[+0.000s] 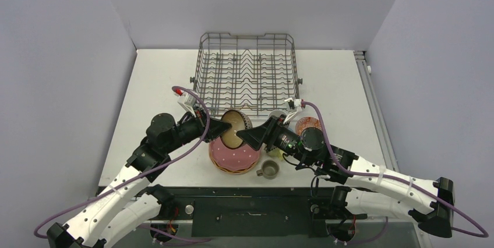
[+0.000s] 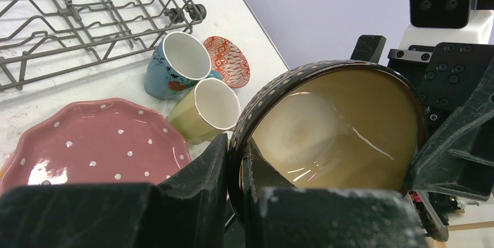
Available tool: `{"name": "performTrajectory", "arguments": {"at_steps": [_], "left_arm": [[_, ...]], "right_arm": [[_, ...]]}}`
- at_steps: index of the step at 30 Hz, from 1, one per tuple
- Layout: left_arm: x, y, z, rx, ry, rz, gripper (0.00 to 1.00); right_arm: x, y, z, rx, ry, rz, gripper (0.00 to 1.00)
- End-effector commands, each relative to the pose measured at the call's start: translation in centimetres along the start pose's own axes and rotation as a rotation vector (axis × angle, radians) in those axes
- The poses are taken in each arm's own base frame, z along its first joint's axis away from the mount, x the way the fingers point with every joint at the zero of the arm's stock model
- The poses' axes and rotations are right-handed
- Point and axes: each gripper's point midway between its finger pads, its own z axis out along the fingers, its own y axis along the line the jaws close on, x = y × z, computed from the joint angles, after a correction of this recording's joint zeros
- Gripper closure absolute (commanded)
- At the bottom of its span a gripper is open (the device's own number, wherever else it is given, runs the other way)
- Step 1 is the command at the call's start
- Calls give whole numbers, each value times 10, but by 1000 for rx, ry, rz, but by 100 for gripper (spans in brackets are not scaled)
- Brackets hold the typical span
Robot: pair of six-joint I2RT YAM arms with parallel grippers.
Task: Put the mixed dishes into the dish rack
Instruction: Pick up the bowl from the dish rack.
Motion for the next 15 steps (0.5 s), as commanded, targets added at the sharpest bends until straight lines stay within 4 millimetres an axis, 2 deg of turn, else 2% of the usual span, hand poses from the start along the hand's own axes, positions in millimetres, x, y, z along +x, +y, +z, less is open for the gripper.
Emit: {"name": "performTrajectory", "arguments": {"at_steps": [1, 11, 14, 15], "left_arm": [[-33, -32, -3, 119, -118, 43, 100], [-32, -30, 2, 123, -111, 34, 100], [-30, -29, 3, 124, -103, 30, 100], [-30, -30, 4, 124, -103, 30, 100]], "right_arm": [[-12, 30, -4, -114, -40, 46, 40], [-9, 36, -8, -160, -41, 64, 36], [-8, 38, -8, -170, -41, 62, 42], [-8, 39, -8, -173, -40, 62, 48]]}}
